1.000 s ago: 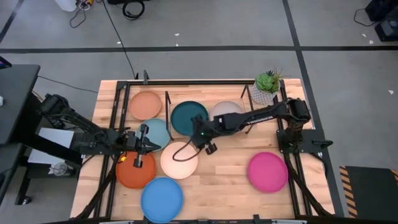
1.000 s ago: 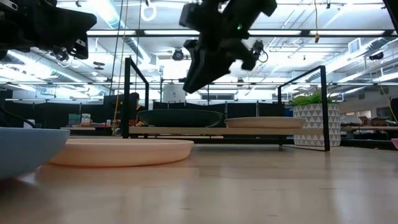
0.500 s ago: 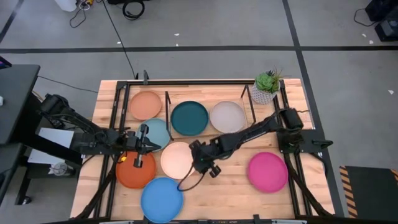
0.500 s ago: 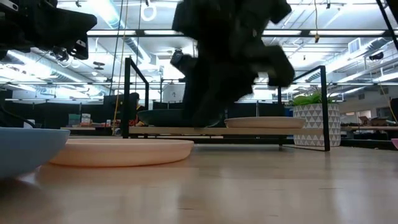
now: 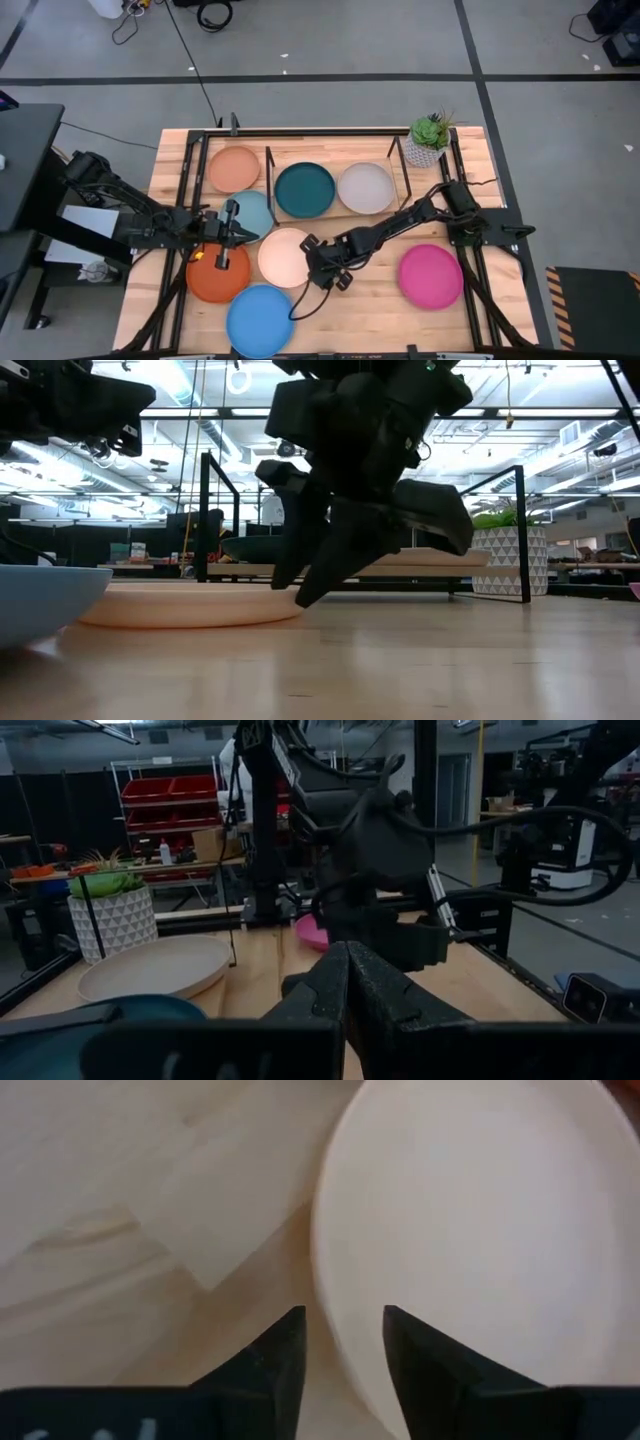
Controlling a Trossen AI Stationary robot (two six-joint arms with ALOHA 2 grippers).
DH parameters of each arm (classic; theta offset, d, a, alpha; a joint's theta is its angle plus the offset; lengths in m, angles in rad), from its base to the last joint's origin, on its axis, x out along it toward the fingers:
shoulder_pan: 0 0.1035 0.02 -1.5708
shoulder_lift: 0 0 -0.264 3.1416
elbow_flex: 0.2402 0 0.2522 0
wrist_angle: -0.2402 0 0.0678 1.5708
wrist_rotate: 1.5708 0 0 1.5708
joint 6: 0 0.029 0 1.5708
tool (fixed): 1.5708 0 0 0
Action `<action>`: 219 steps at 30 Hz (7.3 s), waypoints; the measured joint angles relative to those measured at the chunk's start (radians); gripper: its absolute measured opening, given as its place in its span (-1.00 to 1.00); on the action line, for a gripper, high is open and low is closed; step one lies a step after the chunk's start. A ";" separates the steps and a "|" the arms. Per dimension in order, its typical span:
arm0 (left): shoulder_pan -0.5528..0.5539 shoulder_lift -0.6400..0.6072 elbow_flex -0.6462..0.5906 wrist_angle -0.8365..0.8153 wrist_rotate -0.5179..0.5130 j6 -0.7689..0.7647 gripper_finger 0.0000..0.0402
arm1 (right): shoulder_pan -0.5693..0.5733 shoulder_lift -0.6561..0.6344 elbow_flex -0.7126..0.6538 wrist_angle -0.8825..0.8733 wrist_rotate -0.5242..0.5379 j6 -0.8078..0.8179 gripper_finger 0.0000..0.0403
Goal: Place and stack plates onto a shelf
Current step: Stack the peach plate on top of the gray plate on the shelf, then stack the pink plate on top of the dark blue plate on the shelf
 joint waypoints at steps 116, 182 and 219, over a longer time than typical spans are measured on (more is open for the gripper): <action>0.000 0.000 0.000 -0.021 0.000 -0.025 -0.92 | -0.191 -0.589 -0.444 -0.312 0.304 0.726 -0.65; 0.000 0.000 0.000 0.030 -0.018 0.482 -0.92 | 0.293 -0.269 -0.282 -0.560 -0.276 1.755 -0.93; 0.000 0.000 0.000 0.095 -0.017 -0.022 -0.92 | 0.034 -0.267 0.167 -0.577 0.220 0.456 -0.92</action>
